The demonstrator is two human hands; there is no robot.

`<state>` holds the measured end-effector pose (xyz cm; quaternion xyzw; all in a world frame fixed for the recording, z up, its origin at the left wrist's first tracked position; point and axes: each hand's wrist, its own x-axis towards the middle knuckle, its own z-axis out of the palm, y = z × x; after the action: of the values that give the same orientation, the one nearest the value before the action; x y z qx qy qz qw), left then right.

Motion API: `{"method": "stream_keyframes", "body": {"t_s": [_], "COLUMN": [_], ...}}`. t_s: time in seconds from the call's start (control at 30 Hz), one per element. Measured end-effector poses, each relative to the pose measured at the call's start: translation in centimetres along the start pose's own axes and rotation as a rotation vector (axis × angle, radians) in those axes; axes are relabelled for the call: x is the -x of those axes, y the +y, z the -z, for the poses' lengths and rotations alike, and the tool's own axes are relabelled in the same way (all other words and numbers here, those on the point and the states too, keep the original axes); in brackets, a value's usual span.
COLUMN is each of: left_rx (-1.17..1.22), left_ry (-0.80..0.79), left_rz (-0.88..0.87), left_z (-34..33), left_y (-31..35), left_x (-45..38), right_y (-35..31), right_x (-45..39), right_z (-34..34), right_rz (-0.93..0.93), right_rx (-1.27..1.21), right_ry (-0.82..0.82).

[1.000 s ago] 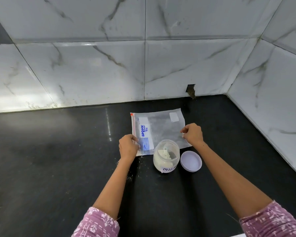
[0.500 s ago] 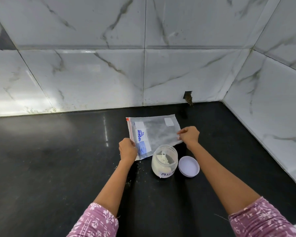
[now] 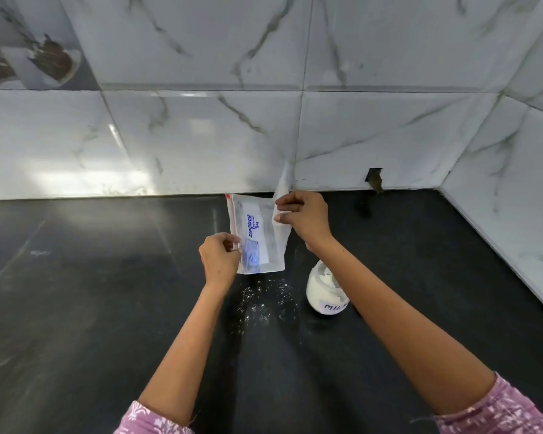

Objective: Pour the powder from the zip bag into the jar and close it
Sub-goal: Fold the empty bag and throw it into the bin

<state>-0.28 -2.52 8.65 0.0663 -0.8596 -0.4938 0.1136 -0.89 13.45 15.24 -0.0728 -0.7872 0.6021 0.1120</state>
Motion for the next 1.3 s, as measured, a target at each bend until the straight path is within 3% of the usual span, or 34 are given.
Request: {"method": "stream_keyframes", "body": {"t_s": [0.17,0.33,0.47,0.77,1.07,1.3], "left_rx": [-0.007,0.019,-0.006,-0.137,-0.158,-0.228], "left_ry": [0.029,0.067,0.088,0.153,0.124,-0.045], "left_rz": [-0.102,-0.099,-0.120,-0.208,-0.090,0.120], "left_z": [5.2,10.0,12.9,19.0,23.0,22.8], "left_y": [0.0,-0.5,-1.5,-5.3,-11.7,-19.2], "left_x": [3.4,9.0,14.8,28.5,39.3,43.7], "right_y": [0.1,0.4,0.2,0.8,3.8,10.7], "right_x": [5.0,11.3,17.7,33.3,43.8,48.8], "right_z": [-3.9,-6.1,-6.9,-8.6,-10.7,-14.8], "right_rz": [-0.181,-0.308,-0.299,-0.177,-0.290,-0.476], "right_rx": [-0.177,-0.190,-0.159,-0.138,-0.111,-0.011], "right_ry": [0.015,-0.173,-0.336,-0.473,-0.680,-0.766]}}
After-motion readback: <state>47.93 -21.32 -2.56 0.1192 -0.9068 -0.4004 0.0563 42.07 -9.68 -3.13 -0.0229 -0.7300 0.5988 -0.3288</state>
